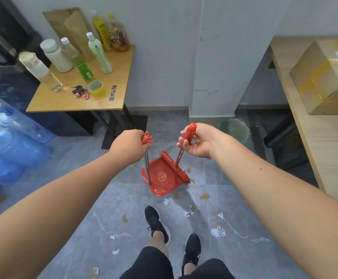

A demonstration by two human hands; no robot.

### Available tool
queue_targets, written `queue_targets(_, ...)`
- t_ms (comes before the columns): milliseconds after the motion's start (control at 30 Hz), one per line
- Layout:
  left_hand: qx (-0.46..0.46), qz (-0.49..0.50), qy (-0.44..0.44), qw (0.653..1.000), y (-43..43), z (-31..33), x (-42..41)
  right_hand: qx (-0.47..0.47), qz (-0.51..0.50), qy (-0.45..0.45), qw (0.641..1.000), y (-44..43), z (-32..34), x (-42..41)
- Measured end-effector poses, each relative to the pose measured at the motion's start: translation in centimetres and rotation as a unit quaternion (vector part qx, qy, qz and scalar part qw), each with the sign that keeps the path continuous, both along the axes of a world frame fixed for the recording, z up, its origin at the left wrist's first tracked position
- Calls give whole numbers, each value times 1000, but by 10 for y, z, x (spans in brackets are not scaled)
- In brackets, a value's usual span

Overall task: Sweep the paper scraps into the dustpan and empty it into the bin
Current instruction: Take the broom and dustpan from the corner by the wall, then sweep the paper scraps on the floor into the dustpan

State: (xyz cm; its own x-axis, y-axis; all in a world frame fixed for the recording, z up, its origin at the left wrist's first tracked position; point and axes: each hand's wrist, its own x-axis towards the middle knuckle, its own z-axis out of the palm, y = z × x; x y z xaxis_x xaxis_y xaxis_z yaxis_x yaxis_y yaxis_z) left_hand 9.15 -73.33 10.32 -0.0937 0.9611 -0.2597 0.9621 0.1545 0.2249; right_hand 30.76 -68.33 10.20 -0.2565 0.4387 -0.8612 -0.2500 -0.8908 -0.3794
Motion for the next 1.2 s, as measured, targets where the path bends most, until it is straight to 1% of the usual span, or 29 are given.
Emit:
queue_targets(67, 0, 0, 8, 1000, -17, -9, 7, -32, 9, 14, 999, -18, -15, 13)
queue_targets(133, -4, 0, 10, 1000, -31, -21, 9, -61, 48, 8, 997, -35, -30, 26)
queue_targets(200, -5, 2, 4, 1000, -46, -33, 9, -86, 88, -21, 992, -52, -46, 35)
queue_targets(267, -2, -6, 6, 1000, -59, -44, 9, -102, 100, -61, 988, -68, -61, 41)
queue_targets(433, -2, -29, 19, 999, -79, -64, 7, -64, 55, -132, 988, -98, -97, 38)
queue_targets(600, -15, -51, 43, 998, -92, -84, -6, -54, 64, -173, 981, -123, -128, 30)
queue_targets(667, -22, -63, 56, 996, -97, -92, -15, -44, 54, -200, 977, -127, -143, 29)
queue_targets(833, -21, -57, 50, 997, -104, -109, -40, -18, 35, -276, 960, -114, -186, 23)
queue_targets(967, -12, -40, 50, 998, -113, -122, -56, -1, 72, -314, 947, -97, -217, 20)
queue_targets(1100, -14, -34, 42, 998, -128, -138, -66, -9, 122, -306, 944, -97, -235, 16)
queue_targets(1200, -16, -33, 43, 998, -135, -145, -67, -22, 162, -311, 936, -115, -245, 2)
